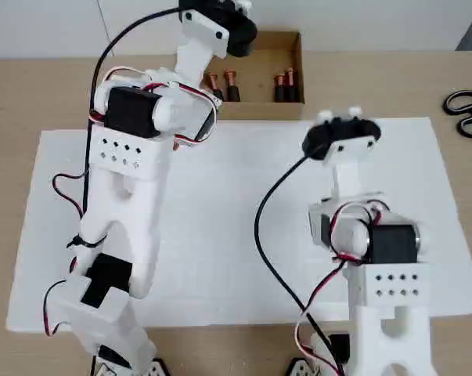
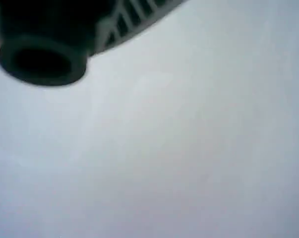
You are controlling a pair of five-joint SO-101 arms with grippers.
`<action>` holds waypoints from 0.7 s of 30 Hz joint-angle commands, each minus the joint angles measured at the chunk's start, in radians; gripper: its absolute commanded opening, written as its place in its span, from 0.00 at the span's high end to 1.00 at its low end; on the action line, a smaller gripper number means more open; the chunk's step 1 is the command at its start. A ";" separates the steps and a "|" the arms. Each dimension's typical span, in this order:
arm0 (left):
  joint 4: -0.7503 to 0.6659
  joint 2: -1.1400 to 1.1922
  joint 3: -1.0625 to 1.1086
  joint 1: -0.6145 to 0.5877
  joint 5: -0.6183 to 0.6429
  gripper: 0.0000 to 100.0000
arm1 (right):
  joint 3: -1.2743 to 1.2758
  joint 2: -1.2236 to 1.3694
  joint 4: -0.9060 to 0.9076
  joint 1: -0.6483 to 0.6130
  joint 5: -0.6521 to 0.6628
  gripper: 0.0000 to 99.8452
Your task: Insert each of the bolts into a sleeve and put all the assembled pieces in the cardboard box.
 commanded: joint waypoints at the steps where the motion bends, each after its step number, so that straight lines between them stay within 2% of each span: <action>1: 0.015 -0.069 0.010 -0.006 0.002 0.99 | 0.041 -0.130 -0.021 -0.002 -0.009 1.00; 6: 0.015 -0.069 0.015 -0.006 0.002 0.99 | 0.049 -0.329 -0.036 -0.007 -0.011 1.00; 11: 0.015 -0.071 0.015 -0.055 0.011 0.99 | 0.184 -0.512 -0.180 -0.007 -0.012 1.00; 17: 0.015 -0.173 0.016 -0.124 0.278 0.99 | 0.471 -0.716 -0.483 -0.036 -0.012 1.00; 21: 0.015 -0.261 0.064 -0.120 0.296 0.99 | 0.657 -0.866 -0.662 -0.038 -0.014 1.00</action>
